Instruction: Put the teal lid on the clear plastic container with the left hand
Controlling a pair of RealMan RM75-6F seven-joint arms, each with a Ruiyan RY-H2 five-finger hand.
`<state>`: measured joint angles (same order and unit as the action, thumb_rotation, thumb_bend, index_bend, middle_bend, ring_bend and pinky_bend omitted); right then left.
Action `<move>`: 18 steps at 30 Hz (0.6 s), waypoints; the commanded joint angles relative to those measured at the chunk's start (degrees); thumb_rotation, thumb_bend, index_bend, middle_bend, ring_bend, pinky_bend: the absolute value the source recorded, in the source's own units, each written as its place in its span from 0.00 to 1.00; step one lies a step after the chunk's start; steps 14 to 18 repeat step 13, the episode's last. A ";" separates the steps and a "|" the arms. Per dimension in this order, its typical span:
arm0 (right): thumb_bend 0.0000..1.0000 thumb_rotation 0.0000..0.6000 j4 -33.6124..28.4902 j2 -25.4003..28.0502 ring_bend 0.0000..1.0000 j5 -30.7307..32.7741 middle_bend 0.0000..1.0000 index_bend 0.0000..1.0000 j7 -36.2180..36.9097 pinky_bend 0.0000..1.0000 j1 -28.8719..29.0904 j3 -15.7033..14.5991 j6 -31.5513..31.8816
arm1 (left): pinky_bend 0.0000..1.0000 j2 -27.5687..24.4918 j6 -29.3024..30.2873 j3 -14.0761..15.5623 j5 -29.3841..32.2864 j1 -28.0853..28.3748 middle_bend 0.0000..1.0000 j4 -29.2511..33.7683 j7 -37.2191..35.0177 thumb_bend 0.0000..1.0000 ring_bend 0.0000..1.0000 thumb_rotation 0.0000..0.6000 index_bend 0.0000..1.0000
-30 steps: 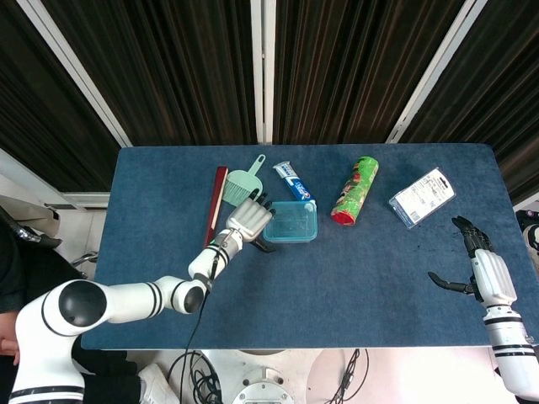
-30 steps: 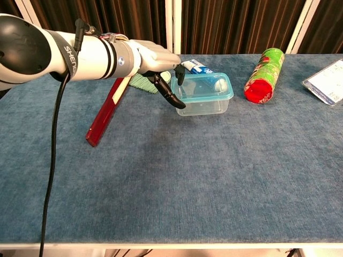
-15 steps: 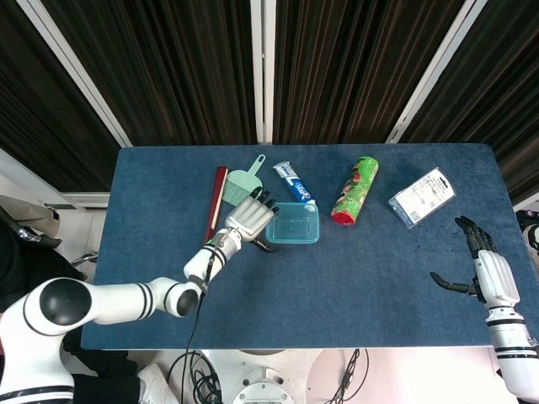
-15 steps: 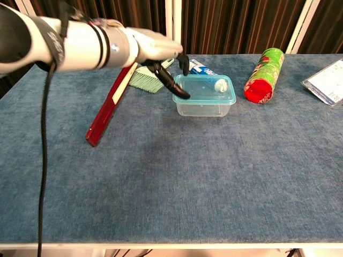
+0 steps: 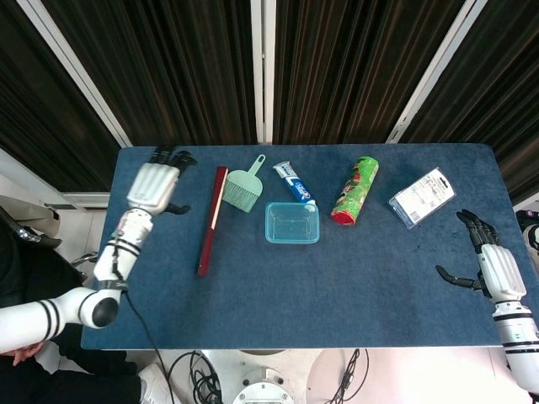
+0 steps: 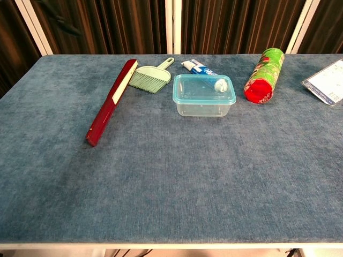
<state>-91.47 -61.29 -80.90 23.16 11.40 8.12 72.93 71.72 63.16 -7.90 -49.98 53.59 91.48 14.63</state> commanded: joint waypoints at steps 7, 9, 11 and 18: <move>0.21 1.00 3.38 -2.10 0.00 -3.32 0.05 0.00 0.50 0.00 -0.46 0.42 5.67 | 0.00 -6.81 22.13 8.82 -17.97 -20.47 0.14 2.93 -7.81 0.09 0.00 1.00 0.22; 0.21 1.00 3.08 -1.86 0.00 -3.40 0.05 0.00 0.38 0.00 -0.82 0.18 6.13 | 0.00 -7.69 23.88 10.15 -19.73 -23.10 0.14 3.91 -8.51 0.09 0.00 1.00 0.22; 0.21 1.00 2.68 -1.47 0.00 -3.49 0.05 0.00 0.21 0.00 -1.26 -0.07 6.67 | 0.00 -8.54 25.87 11.46 -21.75 -25.89 0.14 5.16 -8.96 0.09 0.00 1.00 0.22; 0.21 1.00 2.24 -1.08 0.00 -3.70 0.04 0.00 -0.04 0.00 -1.75 -0.45 7.23 | 0.00 -8.88 28.05 12.44 -23.46 -28.56 0.14 5.93 -8.68 0.09 0.00 1.00 0.22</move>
